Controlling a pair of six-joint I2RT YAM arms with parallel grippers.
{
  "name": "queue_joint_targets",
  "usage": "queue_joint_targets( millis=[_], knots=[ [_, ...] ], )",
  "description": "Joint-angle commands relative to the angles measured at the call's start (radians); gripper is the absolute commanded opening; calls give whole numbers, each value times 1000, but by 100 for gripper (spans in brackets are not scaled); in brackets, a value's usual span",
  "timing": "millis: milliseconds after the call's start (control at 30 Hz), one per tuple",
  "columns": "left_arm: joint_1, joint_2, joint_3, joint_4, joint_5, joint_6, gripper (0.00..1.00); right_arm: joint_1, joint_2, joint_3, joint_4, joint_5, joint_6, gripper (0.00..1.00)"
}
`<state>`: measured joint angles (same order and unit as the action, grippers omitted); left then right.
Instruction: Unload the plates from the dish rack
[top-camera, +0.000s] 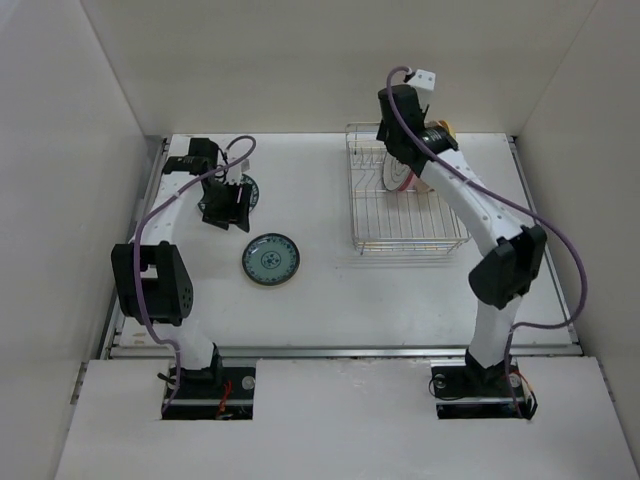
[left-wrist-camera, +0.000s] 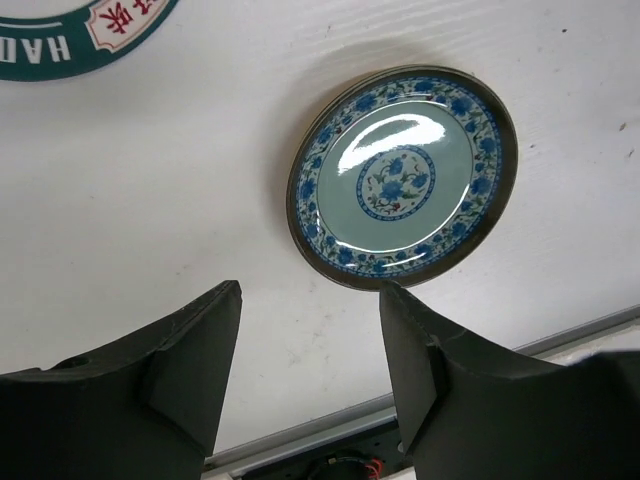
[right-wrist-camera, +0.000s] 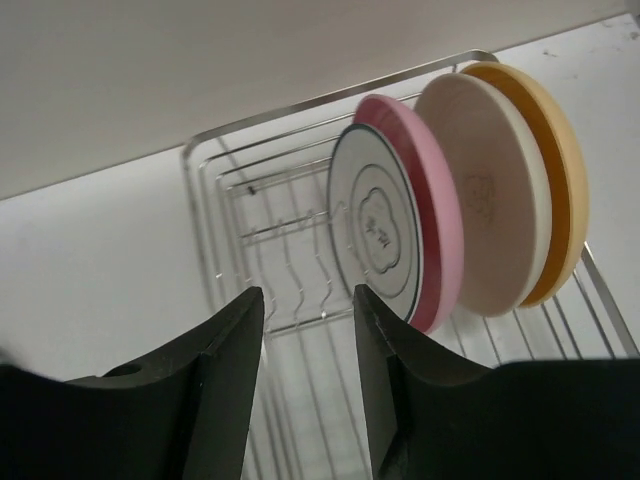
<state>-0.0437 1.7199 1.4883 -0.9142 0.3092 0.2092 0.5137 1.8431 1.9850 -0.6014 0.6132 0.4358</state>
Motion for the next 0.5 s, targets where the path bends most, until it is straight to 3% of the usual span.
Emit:
queue_joint_targets(
  millis=[0, 200, 467],
  knots=[
    [4, -34, 24, -3, -12, -16, 54, -33, 109, 109, -35, 143, -63, 47],
    [4, -22, 24, -3, -12, 2, 54, -64, 264, 270, -35, 166, -150, 36],
    [4, 30, 33, -14, -2, 12, 54, -93, 335, 261, -44, 335, -169, 36]
  ],
)
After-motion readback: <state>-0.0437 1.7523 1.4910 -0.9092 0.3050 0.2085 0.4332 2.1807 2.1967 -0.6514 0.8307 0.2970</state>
